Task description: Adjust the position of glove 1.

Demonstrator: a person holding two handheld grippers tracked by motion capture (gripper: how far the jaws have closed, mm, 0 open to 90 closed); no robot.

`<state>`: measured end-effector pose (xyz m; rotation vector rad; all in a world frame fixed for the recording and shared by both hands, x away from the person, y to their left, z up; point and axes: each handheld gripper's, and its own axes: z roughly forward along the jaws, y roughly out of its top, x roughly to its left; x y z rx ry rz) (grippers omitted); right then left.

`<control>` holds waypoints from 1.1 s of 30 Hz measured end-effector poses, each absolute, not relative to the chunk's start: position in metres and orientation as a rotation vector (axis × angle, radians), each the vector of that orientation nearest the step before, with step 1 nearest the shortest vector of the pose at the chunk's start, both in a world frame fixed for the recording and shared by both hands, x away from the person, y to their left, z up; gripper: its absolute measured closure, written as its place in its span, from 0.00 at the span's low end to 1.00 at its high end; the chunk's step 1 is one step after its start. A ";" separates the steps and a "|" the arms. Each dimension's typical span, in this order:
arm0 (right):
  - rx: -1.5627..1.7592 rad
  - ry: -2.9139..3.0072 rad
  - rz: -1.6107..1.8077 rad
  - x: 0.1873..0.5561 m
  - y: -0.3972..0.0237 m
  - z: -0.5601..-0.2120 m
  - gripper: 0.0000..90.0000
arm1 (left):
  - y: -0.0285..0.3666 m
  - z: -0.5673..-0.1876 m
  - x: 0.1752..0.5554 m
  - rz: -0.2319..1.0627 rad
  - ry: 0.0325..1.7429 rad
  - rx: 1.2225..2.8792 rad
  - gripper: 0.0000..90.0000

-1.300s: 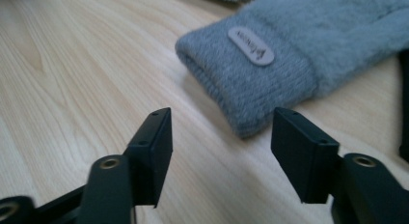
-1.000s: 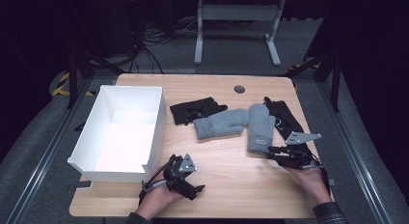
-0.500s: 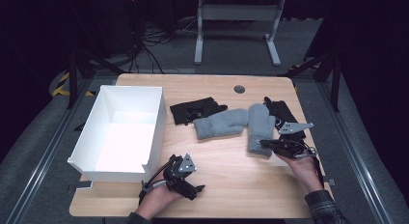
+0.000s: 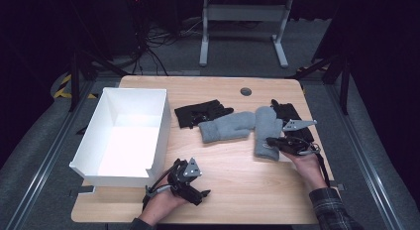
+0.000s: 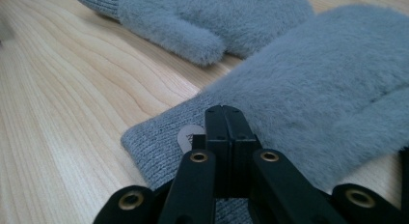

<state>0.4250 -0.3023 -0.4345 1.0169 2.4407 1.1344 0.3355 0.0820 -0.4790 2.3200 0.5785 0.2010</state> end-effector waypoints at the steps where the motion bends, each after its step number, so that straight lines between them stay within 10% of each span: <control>1: 1.019 2.444 1.135 0.425 -0.303 -0.435 1.00 | 0.082 -0.479 0.335 0.201 0.579 2.320 0.00; 33: 0.843 2.636 1.146 0.372 -0.271 -0.437 1.00 | 0.082 -0.479 0.335 0.201 0.581 2.320 0.00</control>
